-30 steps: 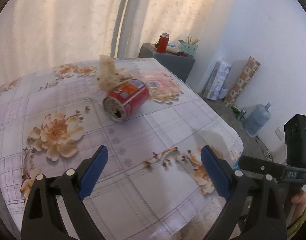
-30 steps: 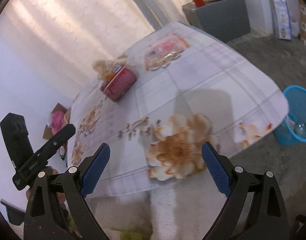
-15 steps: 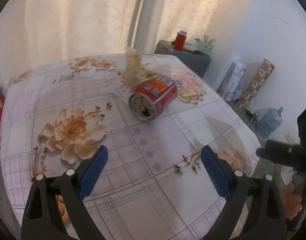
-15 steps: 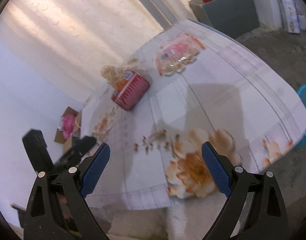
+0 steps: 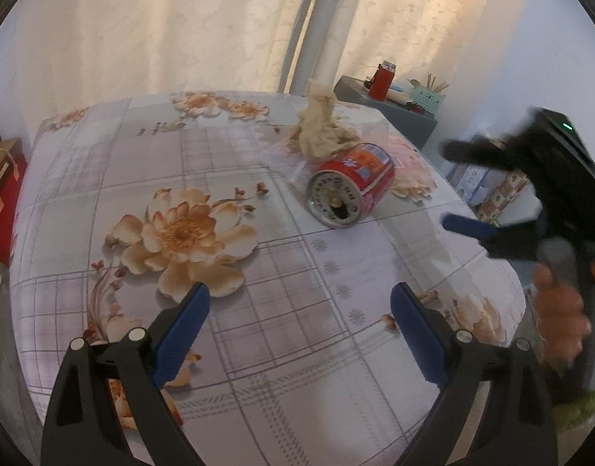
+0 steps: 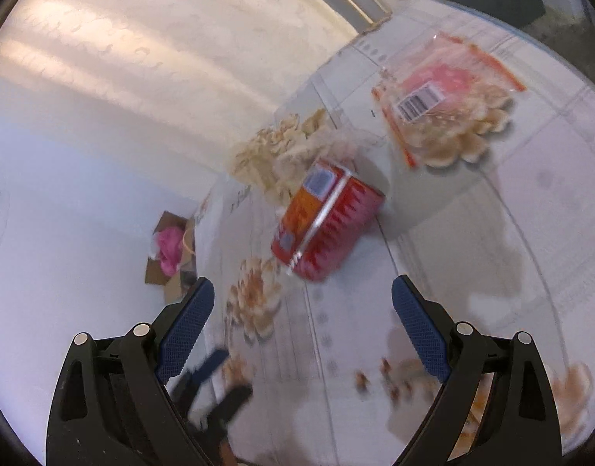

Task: Collect trash
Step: 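Grasp the red can with the right tool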

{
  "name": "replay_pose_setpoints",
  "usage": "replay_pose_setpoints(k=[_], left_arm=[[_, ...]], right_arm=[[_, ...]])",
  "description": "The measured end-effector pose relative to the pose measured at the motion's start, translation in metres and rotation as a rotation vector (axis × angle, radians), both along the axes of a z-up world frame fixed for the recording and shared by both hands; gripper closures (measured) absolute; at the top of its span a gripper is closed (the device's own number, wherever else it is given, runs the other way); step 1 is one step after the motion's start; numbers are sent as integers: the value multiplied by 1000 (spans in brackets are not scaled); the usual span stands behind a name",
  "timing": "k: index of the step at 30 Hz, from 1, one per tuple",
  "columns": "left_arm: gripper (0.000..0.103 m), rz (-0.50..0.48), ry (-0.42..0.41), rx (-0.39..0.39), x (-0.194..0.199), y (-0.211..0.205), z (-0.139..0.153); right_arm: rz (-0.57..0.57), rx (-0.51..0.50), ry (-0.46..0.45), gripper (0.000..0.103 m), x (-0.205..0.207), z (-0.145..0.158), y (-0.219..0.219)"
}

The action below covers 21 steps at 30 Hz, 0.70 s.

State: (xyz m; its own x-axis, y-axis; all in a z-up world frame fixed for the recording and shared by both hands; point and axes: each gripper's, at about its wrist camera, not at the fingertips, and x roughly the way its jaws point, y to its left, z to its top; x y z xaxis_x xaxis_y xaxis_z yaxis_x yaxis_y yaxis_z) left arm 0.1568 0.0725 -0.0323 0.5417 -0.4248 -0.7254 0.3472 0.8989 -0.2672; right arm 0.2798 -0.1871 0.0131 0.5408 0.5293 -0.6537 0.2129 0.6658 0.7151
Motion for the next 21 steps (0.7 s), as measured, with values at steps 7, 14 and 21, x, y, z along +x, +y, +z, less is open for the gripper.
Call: replay_pose_setpoints(k=[7,14,21], left_arm=[[11,24,13,-30,4,18,-2],[11,40,33,-40,7,31,-7],[11,46,32,-53,4,38,-6]], right_arm=[[-72,-31,107,14,42,-22,10],[-99,-56,166,25,61,-40,24],[-105,-22,151,35,64,-48,31]])
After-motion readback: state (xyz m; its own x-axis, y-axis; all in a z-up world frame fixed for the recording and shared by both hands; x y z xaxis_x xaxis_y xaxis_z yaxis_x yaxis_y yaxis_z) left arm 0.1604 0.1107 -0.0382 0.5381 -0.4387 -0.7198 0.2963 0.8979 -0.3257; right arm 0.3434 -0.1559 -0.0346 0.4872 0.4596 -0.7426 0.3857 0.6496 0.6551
